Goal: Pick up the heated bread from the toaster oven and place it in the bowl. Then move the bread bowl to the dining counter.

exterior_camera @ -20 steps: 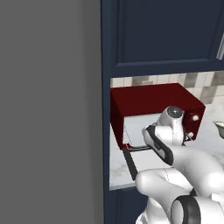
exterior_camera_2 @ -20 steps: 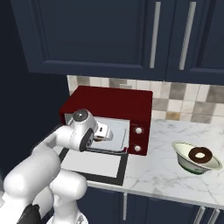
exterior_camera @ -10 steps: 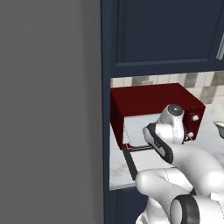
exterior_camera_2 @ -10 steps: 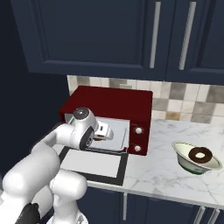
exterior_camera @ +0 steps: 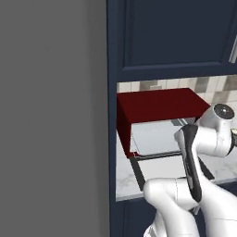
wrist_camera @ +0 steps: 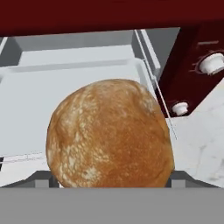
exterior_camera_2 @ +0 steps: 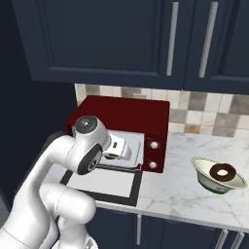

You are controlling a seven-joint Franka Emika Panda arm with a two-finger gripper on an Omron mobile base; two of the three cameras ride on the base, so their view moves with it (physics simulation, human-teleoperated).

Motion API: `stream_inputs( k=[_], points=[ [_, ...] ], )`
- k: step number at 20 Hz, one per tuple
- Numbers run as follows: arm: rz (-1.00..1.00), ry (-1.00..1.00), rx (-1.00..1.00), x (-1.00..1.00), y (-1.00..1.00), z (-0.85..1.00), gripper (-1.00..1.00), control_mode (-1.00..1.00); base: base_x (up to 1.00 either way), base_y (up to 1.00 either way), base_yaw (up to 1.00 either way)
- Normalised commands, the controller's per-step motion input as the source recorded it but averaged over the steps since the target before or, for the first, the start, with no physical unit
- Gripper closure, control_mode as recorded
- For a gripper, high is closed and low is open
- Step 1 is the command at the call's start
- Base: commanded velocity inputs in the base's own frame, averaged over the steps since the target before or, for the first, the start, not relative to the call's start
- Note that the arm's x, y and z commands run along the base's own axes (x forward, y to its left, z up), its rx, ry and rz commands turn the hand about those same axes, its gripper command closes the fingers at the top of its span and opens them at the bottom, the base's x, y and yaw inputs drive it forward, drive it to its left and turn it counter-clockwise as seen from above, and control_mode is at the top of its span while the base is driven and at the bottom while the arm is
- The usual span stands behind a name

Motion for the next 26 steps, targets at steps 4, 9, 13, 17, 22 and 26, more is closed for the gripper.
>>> stream_inputs(
  k=[4, 9, 13, 17, 22, 26],
  points=[
    [-0.09, -0.09, 0.00, -1.00, -0.94, 0.71, 1.00, -1.00, 0.00, 0.00, 0.00],
    [-0.20, -0.06, 0.00, -0.33, -1.00, 0.47, 1.00, -1.00, 0.00, 0.00, 0.00],
    [-0.24, 0.11, 0.00, 0.50, -1.00, 0.07, 1.00, -1.00, 0.00, 0.00, 0.00],
    [-0.23, 0.25, 0.00, 0.74, -1.00, 0.01, 1.00, -1.00, 0.00, 0.00, 0.00],
    [-0.13, 0.29, 0.04, 0.61, -1.00, 0.00, 1.00, -1.00, 0.00, 0.00, 0.00],
    [-0.06, 0.12, 0.05, 0.02, -0.60, -0.08, 1.00, -1.00, 0.00, 0.00, 0.00]
  ],
)
